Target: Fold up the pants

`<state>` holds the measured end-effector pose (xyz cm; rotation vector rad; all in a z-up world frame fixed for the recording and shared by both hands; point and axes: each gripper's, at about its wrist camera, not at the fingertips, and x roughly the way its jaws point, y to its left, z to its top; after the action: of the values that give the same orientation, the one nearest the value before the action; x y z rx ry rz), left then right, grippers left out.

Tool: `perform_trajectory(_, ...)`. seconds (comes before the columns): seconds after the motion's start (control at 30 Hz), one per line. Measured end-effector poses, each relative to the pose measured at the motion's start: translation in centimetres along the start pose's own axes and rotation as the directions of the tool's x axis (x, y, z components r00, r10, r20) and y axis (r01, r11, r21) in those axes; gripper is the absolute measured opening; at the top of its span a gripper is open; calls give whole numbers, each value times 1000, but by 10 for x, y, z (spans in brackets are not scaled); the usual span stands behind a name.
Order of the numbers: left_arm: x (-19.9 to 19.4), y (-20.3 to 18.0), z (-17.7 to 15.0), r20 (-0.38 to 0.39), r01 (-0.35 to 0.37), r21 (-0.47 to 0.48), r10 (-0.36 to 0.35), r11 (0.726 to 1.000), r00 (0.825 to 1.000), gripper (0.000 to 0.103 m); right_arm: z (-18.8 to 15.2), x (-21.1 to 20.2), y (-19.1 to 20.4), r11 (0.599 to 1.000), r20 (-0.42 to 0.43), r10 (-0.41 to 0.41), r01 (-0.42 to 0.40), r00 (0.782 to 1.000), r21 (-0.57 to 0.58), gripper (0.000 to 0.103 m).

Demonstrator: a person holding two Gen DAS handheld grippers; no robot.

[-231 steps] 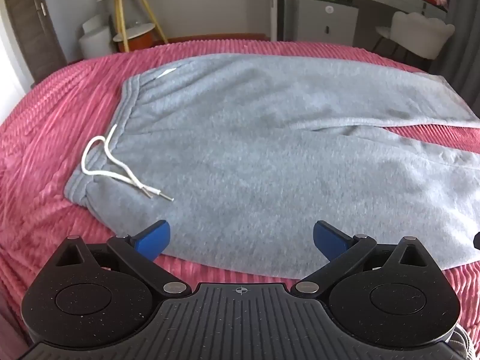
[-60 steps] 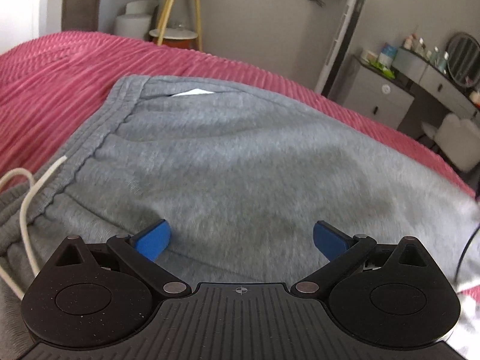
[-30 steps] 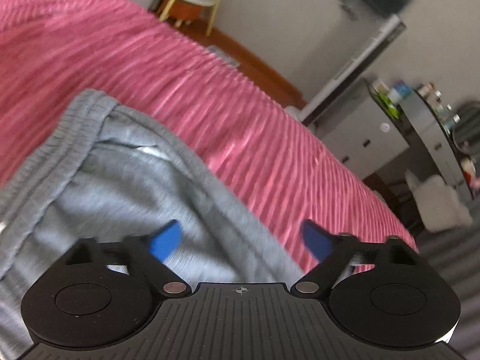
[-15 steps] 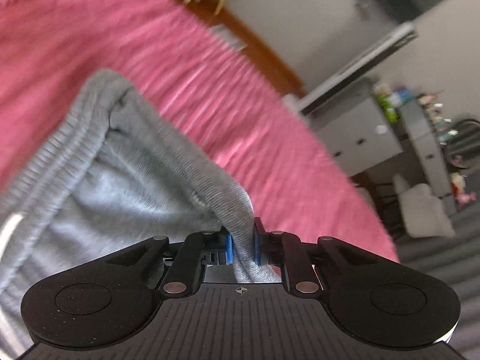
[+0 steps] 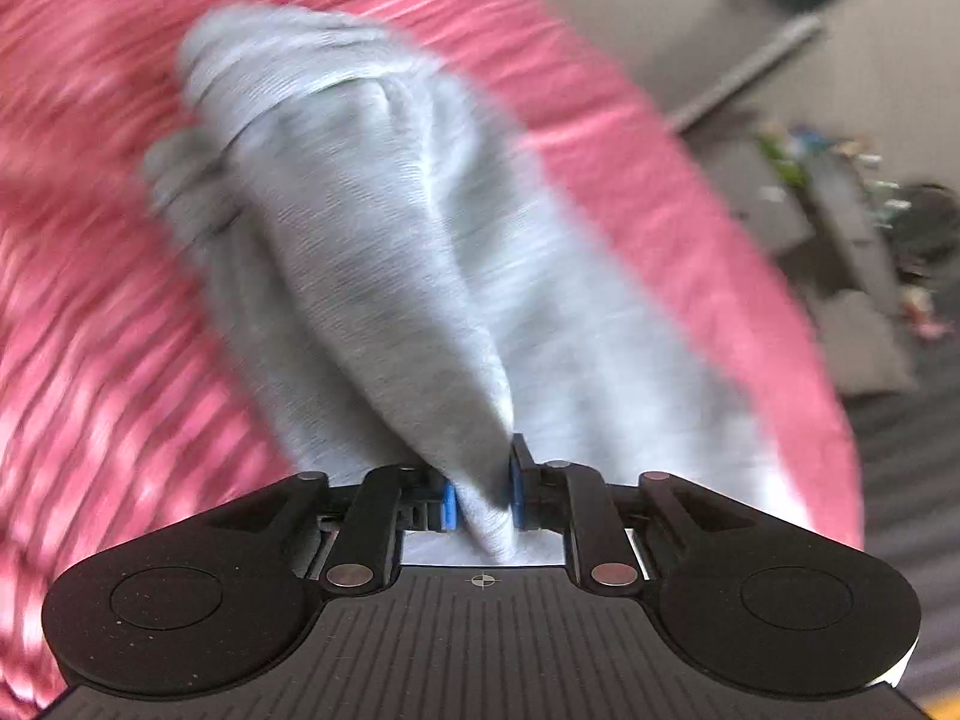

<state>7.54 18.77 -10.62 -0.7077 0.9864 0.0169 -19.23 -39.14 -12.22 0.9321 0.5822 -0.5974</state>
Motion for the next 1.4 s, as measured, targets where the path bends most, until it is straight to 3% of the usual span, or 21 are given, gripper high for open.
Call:
perform_trajectory(0.07, -3, 0, 0, 23, 2, -5, -2, 1000, 1000, 25, -10, -5, -7, 999, 59, 34, -35, 998, 14, 19)
perform_trajectory(0.13, -12, -6, 1, 63, -12, 40, 10, 999, 998, 37, -9, -16, 8, 999, 85, -6, 10, 996, -48, 42)
perform_trajectory(0.2, -23, -10, -5, 111, -43, 74, 35, 996, 993, 43, -9, -26, 32, 974, 151, -70, 101, 986, -205, 60)
perform_trajectory(0.27, -23, -12, -10, 137, -56, 107, 41, 993, 990, 57, -15, -35, 59, 895, 271, -129, 230, 954, -382, 68)
perform_trajectory(0.33, -23, -12, -11, 144, -64, 116, 47, 991, 988, 58, -17, -36, 72, 824, 327, -92, 256, 940, -505, 78)
perform_trajectory(0.5, -19, -8, -14, 146, -73, 98, 58, 993, 988, 62, -45, 1, 107, 565, 315, -96, 312, 944, -764, 77)
perform_trajectory(0.6, -17, -7, -14, 155, -79, 87, 65, 993, 986, 64, -56, 27, 122, 451, 298, -122, 321, 947, -833, 76)
perform_trajectory(0.63, -15, -7, -13, 158, -78, 82, 65, 994, 985, 64, -56, 34, 122, 433, 313, -142, 343, 939, -834, 65)
perform_trajectory(0.67, -15, -6, -13, 157, -79, 75, 66, 994, 985, 64, -51, 39, 123, 441, 321, -160, 358, 934, -823, 47)
perform_trajectory(0.7, -15, -6, -13, 156, -77, 72, 65, 994, 986, 64, -39, 43, 120, 497, 295, -176, 343, 939, -797, 15)
perform_trajectory(0.73, -15, -6, -13, 157, -76, 70, 64, 995, 986, 64, -27, 45, 115, 559, 264, -192, 326, 945, -762, 12)
perform_trajectory(0.8, -15, -6, -12, 159, -71, 66, 59, 995, 986, 65, 3, 43, 102, 733, 177, -154, 232, 972, -640, 10)
perform_trajectory(0.87, -13, -6, -12, 164, -66, 68, 55, 995, 985, 67, 34, 45, 99, 841, 115, -123, 165, 986, -515, 9)
perform_trajectory(0.93, -10, -6, -11, 169, -72, 81, 57, 994, 984, 67, 71, 37, 108, 923, 122, -22, 67, 992, -378, 8)
perform_trajectory(1.0, -8, -7, -11, 170, -80, 89, 64, 993, 983, 67, 109, 11, 124, 960, 169, 123, -74, 978, -270, 8)
perform_trajectory(1.03, -8, -7, -11, 170, -82, 90, 66, 993, 983, 68, 123, -8, 130, 958, 208, 209, -157, 955, -241, 8)
perform_trajectory(1.13, -7, -8, -10, 169, -80, 90, 64, 993, 984, 70, 154, -64, 123, 908, 351, 419, -382, 838, -171, 8)
perform_trajectory(1.2, -6, -7, -10, 169, -77, 90, 61, 993, 984, 71, 156, -81, 98, 899, 418, 436, -411, 797, -153, 8)
perform_trajectory(1.23, -5, -8, -10, 170, -77, 93, 60, 993, 984, 72, 152, -82, 81, 907, 441, 416, -400, 796, -133, 8)
perform_trajectory(1.27, -4, -8, -10, 170, -78, 98, 60, 992, 984, 73, 146, -78, 61, 927, 451, 367, -360, 814, -104, 8)
perform_trajectory(1.4, -3, -11, -11, 163, -89, 128, 68, 988, 984, 75, 111, -34, -26, 989, 373, 80, -121, 924, 89, 7)
